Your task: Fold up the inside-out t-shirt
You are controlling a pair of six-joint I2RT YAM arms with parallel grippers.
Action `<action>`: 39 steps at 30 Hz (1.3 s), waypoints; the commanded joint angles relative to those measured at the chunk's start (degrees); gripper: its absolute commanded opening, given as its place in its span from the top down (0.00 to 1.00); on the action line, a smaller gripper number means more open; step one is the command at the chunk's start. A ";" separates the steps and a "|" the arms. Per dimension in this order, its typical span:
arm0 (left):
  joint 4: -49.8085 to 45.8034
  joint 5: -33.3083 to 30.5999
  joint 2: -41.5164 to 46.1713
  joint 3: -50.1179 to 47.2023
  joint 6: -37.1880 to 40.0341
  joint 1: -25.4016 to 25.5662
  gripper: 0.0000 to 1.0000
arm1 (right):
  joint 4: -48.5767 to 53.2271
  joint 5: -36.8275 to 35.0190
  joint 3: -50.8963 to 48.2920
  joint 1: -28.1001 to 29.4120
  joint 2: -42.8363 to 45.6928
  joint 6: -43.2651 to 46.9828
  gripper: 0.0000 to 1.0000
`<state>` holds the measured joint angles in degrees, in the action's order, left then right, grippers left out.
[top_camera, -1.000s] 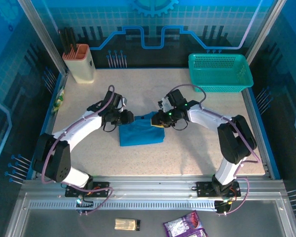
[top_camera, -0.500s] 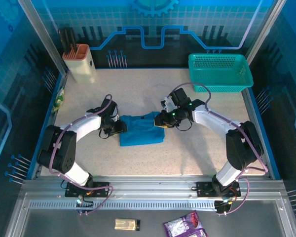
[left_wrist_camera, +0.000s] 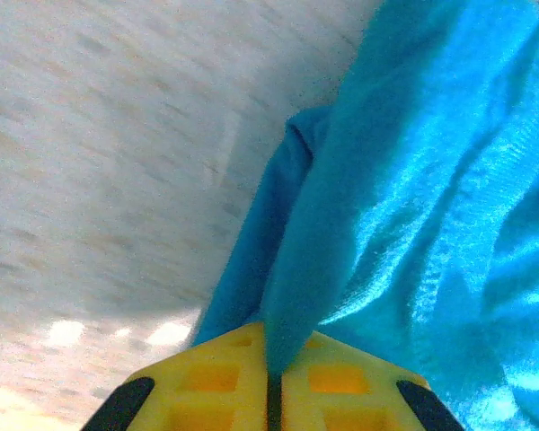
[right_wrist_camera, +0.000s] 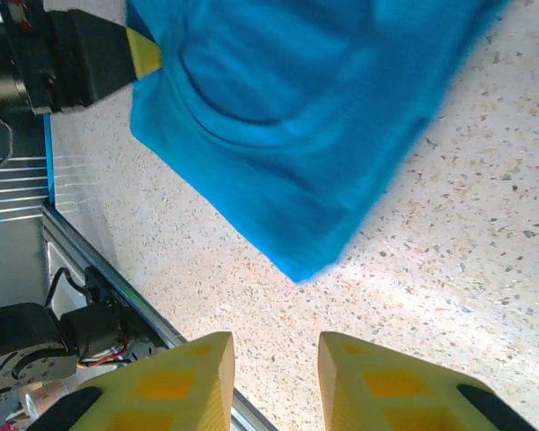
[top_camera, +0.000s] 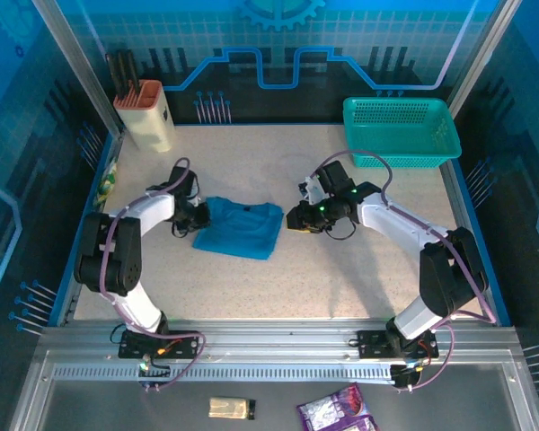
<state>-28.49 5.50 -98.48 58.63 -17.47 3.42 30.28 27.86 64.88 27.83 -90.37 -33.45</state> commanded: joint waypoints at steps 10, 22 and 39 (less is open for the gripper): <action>-4.70 -7.86 -15.01 18.37 5.79 -15.23 0.88 | 3.54 4.25 -1.52 -5.49 0.25 4.55 0.68; -9.69 -3.24 -31.23 43.09 1.30 -24.52 0.84 | 5.70 5.03 -1.38 -7.08 1.15 5.99 0.69; -9.23 -0.49 -31.20 45.68 -2.01 -27.12 0.76 | 8.00 1.80 -2.86 -9.37 5.84 7.10 0.71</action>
<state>-37.15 2.85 -132.38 105.78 -18.11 -22.94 35.51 31.07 60.75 19.51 -85.91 -27.97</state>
